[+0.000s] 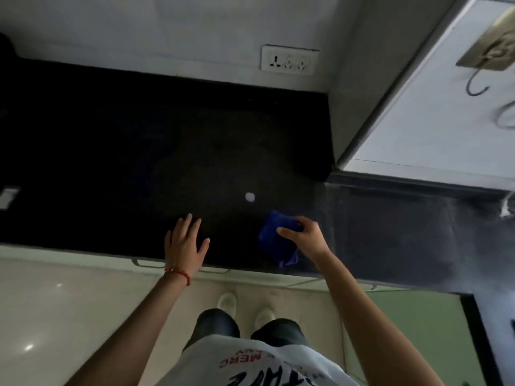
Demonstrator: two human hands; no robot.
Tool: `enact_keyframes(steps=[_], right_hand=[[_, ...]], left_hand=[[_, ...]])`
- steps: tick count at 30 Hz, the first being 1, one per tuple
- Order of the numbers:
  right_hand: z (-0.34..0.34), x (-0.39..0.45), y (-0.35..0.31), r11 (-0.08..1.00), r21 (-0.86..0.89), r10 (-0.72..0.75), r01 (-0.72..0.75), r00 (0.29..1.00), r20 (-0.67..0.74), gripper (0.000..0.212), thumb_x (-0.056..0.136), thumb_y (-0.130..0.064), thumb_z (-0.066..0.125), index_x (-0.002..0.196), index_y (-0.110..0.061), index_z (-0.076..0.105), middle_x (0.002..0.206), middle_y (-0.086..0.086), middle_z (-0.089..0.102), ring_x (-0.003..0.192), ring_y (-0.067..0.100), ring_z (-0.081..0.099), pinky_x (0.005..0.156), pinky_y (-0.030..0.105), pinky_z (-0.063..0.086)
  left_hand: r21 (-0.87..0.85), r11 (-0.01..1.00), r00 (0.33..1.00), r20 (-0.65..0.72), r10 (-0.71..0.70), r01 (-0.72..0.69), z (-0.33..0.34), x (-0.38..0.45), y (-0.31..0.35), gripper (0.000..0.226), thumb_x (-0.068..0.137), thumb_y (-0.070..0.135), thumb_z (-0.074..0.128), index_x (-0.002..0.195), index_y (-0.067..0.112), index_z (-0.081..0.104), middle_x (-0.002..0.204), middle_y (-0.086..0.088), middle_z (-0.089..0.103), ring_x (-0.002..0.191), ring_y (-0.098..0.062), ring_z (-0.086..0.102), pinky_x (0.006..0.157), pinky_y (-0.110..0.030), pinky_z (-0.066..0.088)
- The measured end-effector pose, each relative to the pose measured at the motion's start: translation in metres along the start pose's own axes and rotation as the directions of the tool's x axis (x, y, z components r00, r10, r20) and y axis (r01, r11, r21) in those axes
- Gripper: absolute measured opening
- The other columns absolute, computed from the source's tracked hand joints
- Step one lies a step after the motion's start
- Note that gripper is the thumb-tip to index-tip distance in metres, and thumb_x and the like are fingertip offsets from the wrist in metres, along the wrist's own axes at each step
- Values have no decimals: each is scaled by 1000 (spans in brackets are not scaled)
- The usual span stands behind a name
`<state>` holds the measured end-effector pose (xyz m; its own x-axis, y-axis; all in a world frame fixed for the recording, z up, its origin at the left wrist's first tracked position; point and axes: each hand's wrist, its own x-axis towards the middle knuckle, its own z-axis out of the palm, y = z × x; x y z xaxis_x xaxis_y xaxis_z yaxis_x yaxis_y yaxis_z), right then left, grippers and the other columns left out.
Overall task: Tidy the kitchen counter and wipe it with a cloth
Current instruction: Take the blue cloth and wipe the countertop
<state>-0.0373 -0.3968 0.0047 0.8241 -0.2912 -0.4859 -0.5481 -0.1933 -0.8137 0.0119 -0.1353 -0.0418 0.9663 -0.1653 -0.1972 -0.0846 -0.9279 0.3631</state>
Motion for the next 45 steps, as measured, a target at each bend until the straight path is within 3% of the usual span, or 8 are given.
enact_keyframes(steps=[6, 13, 19, 27, 32, 37, 42, 45], right_hand=[[17, -6, 12, 661, -715, -403, 229, 912, -81, 57, 87, -40, 53, 137, -17, 38, 145, 10, 37, 133, 30, 33, 104, 45, 35], [48, 5, 30, 626, -748, -325, 220, 946, 6, 78, 84, -65, 10, 146, -19, 12, 156, 8, 14, 144, 28, 8, 114, 35, 1], [68, 67, -18, 676, -714, -302, 183, 952, -42, 61, 95, -42, 34, 147, -21, 10, 156, 10, 11, 144, 29, 6, 119, 40, 6], [58, 54, 0, 393, -818, -447, 420, 865, 229, 57, 92, -54, 18, 142, -27, 25, 150, 15, 30, 139, 35, 26, 113, 44, 18], [69, 99, -36, 615, -774, -287, 149, 957, -44, 56, 95, -40, 34, 146, -27, 13, 157, 11, 6, 145, 31, -1, 118, 41, 1], [91, 69, -19, 373, -758, -426, 535, 825, 372, 57, 92, -51, 24, 145, -31, 15, 156, 10, 12, 144, 31, 9, 113, 38, -1], [82, 116, -43, 615, -757, -339, 221, 941, -1, 54, 94, -39, 38, 144, -27, 22, 155, 13, 15, 144, 34, 9, 118, 43, 9], [108, 88, -38, 440, -752, -459, 490, 843, 281, 56, 91, -42, 34, 144, -28, 22, 154, 15, 19, 142, 36, 15, 117, 47, 12]], left_hand=[[116, 992, 998, 37, 52, -57, -7, 9, -24, 61, 86, 48, 27, 133, 14, 46, 146, -10, 41, 136, -31, 36, 107, -56, 28], [190, 980, 995, 91, 46, -62, -7, 9, -29, 67, 91, 51, 3, 135, 18, 41, 144, -6, 44, 132, -26, 40, 104, -53, 35], [221, 974, 994, 107, 26, -49, -6, 12, -28, 65, 92, 49, 2, 135, 19, 39, 143, -6, 46, 131, -26, 43, 102, -52, 37], [237, 970, 994, 111, 25, -51, -7, 12, -28, 63, 92, 48, 3, 135, 19, 38, 143, -6, 45, 132, -24, 38, 104, -49, 29], [254, 966, 993, 114, 16, -45, -6, 16, -30, 62, 92, 47, 2, 135, 19, 38, 141, -6, 47, 131, -24, 36, 102, -51, 36], [261, 963, 994, 103, 40, -65, -5, 16, -30, 55, 91, 45, 17, 134, 19, 40, 141, -7, 48, 131, -22, 32, 100, -51, 37], [252, 966, 994, 110, 26, -54, -6, 18, -31, 61, 92, 46, 4, 133, 19, 41, 140, -7, 49, 130, -24, 34, 99, -53, 40], [264, 962, 996, 80, 51, -70, -5, 18, -30, 53, 90, 44, 22, 133, 19, 41, 140, -7, 49, 130, -23, 34, 98, -53, 41]])
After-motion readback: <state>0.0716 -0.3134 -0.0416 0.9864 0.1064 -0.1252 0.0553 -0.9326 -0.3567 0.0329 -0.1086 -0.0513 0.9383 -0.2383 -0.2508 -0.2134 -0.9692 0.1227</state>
